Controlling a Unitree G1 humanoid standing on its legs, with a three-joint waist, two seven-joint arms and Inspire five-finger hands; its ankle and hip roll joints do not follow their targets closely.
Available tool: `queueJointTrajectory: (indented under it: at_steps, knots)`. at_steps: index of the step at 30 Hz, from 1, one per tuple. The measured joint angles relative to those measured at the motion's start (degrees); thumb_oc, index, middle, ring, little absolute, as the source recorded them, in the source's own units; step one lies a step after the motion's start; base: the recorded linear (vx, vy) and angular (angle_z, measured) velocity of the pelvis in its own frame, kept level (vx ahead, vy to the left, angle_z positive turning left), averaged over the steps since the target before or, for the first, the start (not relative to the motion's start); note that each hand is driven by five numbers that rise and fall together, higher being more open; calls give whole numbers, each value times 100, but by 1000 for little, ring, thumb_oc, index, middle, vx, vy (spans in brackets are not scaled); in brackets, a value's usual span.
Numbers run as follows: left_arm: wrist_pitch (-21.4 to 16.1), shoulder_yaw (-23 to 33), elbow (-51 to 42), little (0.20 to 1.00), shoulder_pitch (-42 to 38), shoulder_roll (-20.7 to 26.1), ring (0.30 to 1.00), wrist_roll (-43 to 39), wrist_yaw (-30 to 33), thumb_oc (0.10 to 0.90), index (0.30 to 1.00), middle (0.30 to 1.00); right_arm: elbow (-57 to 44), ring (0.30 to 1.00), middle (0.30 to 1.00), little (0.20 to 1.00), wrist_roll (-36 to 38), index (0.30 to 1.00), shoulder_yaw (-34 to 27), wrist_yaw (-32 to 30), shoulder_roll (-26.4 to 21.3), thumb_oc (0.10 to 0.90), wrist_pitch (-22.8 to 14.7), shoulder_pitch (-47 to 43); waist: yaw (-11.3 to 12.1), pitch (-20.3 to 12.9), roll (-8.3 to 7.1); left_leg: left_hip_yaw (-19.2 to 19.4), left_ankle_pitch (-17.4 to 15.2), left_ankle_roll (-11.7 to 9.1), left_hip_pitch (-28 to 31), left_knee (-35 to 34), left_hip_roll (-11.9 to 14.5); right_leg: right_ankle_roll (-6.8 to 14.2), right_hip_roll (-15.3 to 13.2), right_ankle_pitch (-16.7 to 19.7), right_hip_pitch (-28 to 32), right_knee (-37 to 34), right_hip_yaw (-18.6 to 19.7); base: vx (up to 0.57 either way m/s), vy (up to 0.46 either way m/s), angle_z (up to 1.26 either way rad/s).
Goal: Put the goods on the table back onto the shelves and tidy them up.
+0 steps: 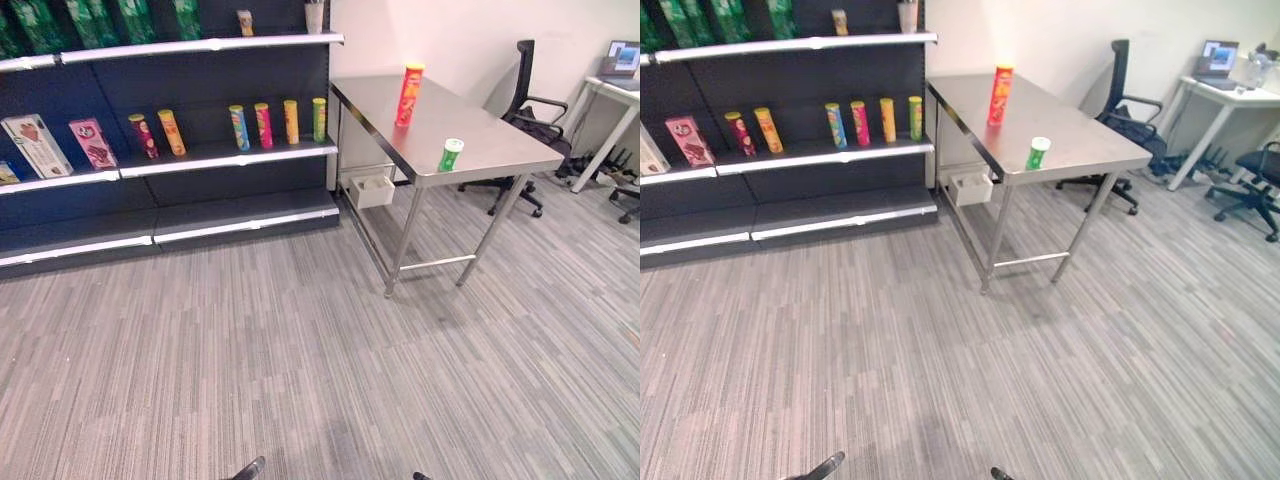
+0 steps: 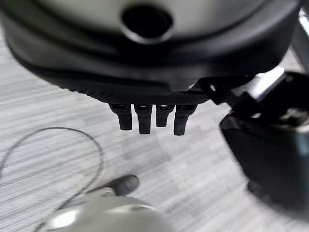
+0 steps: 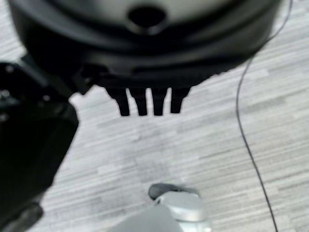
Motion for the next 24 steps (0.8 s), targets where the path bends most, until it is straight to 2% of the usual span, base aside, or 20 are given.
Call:
queueJointTrajectory:
  at_steps: [11, 16, 19, 20, 21, 22, 23, 24]
  knots:
    - [-8, 9, -140, 900, -85, -23, 900, -30, 145, 800, 900, 900, -27, 900, 900, 900, 6, 900, 2, -7, -15, 800, -3, -103, 0, 220, 80, -114, 50, -68, 240, -222, 32, -86, 99, 475, 667, -1067, 0, 7, -31, 0]
    - [-5, 9, -78, 900, -58, -24, 900, -37, 157, 800, 900, 900, -27, 900, 900, 900, 6, 900, 0, -10, -31, 800, -20, -149, 3, 235, 93, -141, 64, -89, 270, -266, 37, -33, 110, 439, 675, -1078, 3, 21, -65, 1]
    - [-5, 19, -90, 900, -110, -21, 900, -56, 156, 800, 900, 900, -22, 900, 900, 900, 7, 900, 0, -10, -53, 800, -20, -172, -14, 411, 118, -138, 74, -142, 262, -260, 56, -25, 123, 428, 661, -1110, 10, -4, -119, -5]
    - [-9, 196, -67, 900, -256, 9, 900, -109, 160, 800, 900, 900, -1, 900, 900, 900, 28, 900, 4, -9, -28, 800, -23, -280, 30, 569, 40, -129, -72, -380, -73, 337, 115, -145, 134, 323, 491, -908, 68, -51, -269, -14]
    - [-7, 280, -32, 900, -348, 25, 900, -168, 177, 800, 900, 900, -9, 900, 900, 900, 65, 900, 3, -13, -24, 800, -28, -400, 36, 675, -93, -191, -98, -484, -516, 1050, 117, -297, 153, 330, 350, -747, 67, -28, -237, -10]
    - [-24, 344, -108, 900, -501, 61, 900, -260, 229, 800, 900, 900, -49, 900, 900, 900, 80, 900, 4, -13, -9, 800, -45, -491, 47, 775, -184, -283, -116, -563, -1163, 2096, 129, -462, 94, 207, 27, -327, 83, 52, -174, 7]
    - [-93, 370, -152, 900, -699, 101, 900, -349, 258, 800, 900, 900, -41, 900, 900, 900, 85, 900, 10, -22, 2, 800, -81, -577, 50, 949, -316, -412, -27, -682, -1682, 2960, 101, -462, 8, 132, 1, -215, 96, 153, -31, 2]
    - [-146, 412, -165, 900, -785, 110, 900, -394, 266, 800, 900, 900, -4, 900, 900, 900, 87, 900, 23, -36, -13, 800, -78, -624, 124, 1021, -374, -543, -72, -651, -1932, 3215, 119, -478, 24, 196, 114, -292, 106, 218, 11, -4]
